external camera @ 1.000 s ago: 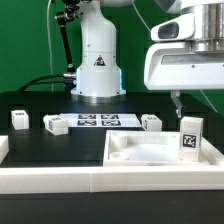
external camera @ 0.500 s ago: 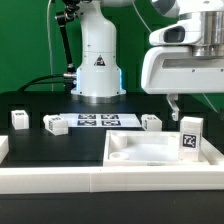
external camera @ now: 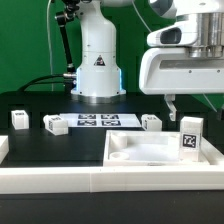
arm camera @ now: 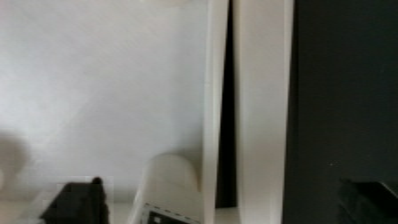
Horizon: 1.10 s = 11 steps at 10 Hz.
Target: Assemble square table
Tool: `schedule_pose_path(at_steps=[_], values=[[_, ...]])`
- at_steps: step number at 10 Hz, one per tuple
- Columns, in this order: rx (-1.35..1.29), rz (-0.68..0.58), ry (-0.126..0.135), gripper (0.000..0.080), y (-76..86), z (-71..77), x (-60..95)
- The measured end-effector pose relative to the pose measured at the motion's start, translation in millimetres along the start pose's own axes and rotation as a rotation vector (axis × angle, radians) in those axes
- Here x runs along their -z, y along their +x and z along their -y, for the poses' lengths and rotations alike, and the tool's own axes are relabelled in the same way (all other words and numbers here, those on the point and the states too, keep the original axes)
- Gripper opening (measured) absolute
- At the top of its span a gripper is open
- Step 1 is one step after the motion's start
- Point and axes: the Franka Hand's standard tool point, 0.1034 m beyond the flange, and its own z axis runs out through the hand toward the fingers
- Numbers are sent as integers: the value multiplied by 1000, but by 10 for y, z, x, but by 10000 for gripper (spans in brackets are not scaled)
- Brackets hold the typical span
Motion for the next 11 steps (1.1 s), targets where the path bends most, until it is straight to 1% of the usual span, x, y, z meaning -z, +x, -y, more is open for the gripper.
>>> schedule_pose_path(at_steps=[1,2,4,5,7,9,10,11], values=[[0,-8,2,649,-74,-19,8],[4,-17,4,649,-204,-42,1],[18,-18,9,649,-545,-16,-47],[25,-14,8,649,-654,-7,-68],[30,-9,8,649,-701,2,-70],[35,3,5,649,-795,-1,-92],[45,1,5,649,-846,-15,-98],[89,-13,5,649,-930,-68,-114]])
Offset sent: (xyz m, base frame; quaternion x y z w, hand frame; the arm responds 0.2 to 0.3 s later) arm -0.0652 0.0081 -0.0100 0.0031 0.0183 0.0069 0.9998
